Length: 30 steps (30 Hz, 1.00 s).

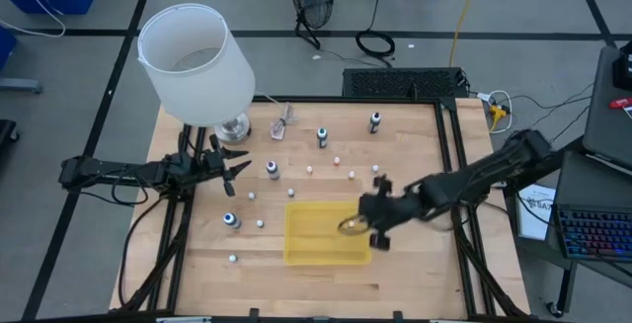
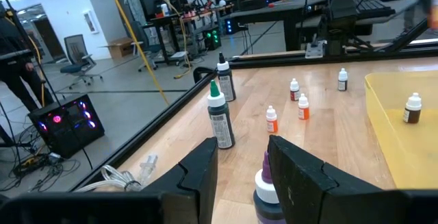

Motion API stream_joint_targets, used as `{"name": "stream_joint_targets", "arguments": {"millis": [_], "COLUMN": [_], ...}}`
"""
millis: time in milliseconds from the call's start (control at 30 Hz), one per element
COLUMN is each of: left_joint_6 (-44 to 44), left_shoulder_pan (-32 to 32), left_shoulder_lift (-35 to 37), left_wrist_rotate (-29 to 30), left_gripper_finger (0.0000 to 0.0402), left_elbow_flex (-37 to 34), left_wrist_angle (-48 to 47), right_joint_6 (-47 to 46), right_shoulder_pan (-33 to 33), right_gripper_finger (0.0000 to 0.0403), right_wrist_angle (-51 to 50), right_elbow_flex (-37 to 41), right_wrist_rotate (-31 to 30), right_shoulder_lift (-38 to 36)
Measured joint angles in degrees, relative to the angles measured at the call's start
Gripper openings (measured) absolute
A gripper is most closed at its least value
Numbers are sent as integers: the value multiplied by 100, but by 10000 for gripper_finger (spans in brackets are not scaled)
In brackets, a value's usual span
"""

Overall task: Pick & Place food coloring
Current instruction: Put the small orange food coloring bottle into the yellow container

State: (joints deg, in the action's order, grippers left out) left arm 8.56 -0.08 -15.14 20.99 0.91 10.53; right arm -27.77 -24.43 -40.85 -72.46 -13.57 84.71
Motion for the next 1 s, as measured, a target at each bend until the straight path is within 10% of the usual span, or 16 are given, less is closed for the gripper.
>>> {"name": "stream_joint_targets", "arguments": {"millis": [433,1000], "left_joint_6": [0,0], "left_shoulder_pan": [1,-2], "left_shoulder_lift": [-1,1], "left_wrist_rotate": [0,0], "left_gripper_finger": [132,132], "left_elbow_flex": [-2,-2], "left_wrist_angle": [1,-1], "right_joint_6": [304,356], "right_shoulder_pan": [-424,-289], "right_gripper_finger": [49,49], "right_wrist_angle": [-1680,-1443], "right_elbow_flex": [-1981,-1782], "right_wrist_rotate": [633,921], "right_shoulder_lift": [2888,3151]}}
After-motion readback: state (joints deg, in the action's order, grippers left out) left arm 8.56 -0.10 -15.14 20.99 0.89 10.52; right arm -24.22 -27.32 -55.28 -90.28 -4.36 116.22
